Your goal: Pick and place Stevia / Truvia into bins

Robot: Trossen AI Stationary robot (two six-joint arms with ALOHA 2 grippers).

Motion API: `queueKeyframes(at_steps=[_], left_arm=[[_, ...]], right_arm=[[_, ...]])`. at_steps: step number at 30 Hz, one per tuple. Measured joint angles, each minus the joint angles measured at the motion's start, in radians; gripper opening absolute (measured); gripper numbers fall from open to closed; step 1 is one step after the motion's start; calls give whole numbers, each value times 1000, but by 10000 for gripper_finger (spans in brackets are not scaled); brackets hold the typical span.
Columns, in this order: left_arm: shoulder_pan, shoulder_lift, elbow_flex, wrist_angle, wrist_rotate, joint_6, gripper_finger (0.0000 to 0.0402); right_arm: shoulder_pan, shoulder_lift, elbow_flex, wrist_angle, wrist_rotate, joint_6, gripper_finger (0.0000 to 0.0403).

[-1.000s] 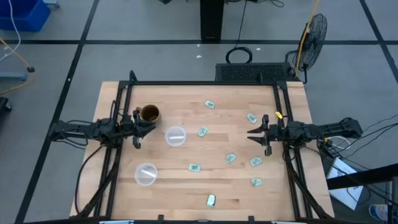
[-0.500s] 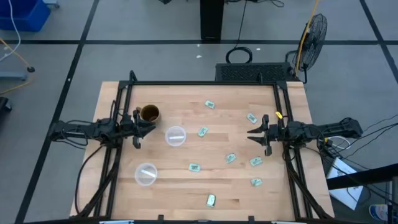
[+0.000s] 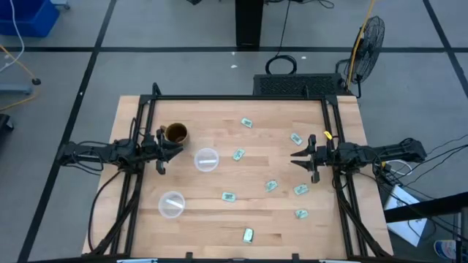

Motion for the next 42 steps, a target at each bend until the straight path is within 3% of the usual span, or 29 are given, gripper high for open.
queueKeyframes(at_steps=[32,38,42], left_arm=[[0,0,0,0,0,2,93],[0,0,0,0,-26,179,93],[0,0,0,0,-28,186,93]], right_arm=[[0,0,0,0,0,0,102],[0,0,0,0,0,0,102],[0,0,0,0,0,0,102]])
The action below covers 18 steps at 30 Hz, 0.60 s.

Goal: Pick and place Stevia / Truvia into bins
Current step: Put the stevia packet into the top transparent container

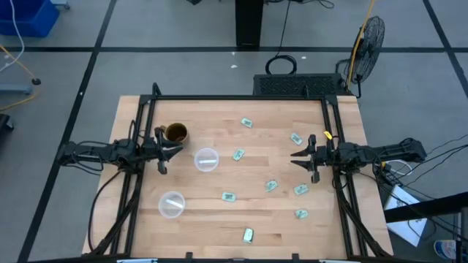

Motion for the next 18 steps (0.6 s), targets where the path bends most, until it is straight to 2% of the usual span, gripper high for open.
queueKeyframes(at_steps=[5,10,14,18], left_arm=[[0,0,0,0,-7,-4,93],[0,0,0,0,7,-132,93],[0,0,0,5,7,-193,93],[0,0,0,6,-10,-184,93]], right_arm=[[0,0,0,2,0,0,102],[0,1,0,62,2,6,102],[0,1,0,102,4,77,102],[0,0,0,131,4,140,102]])
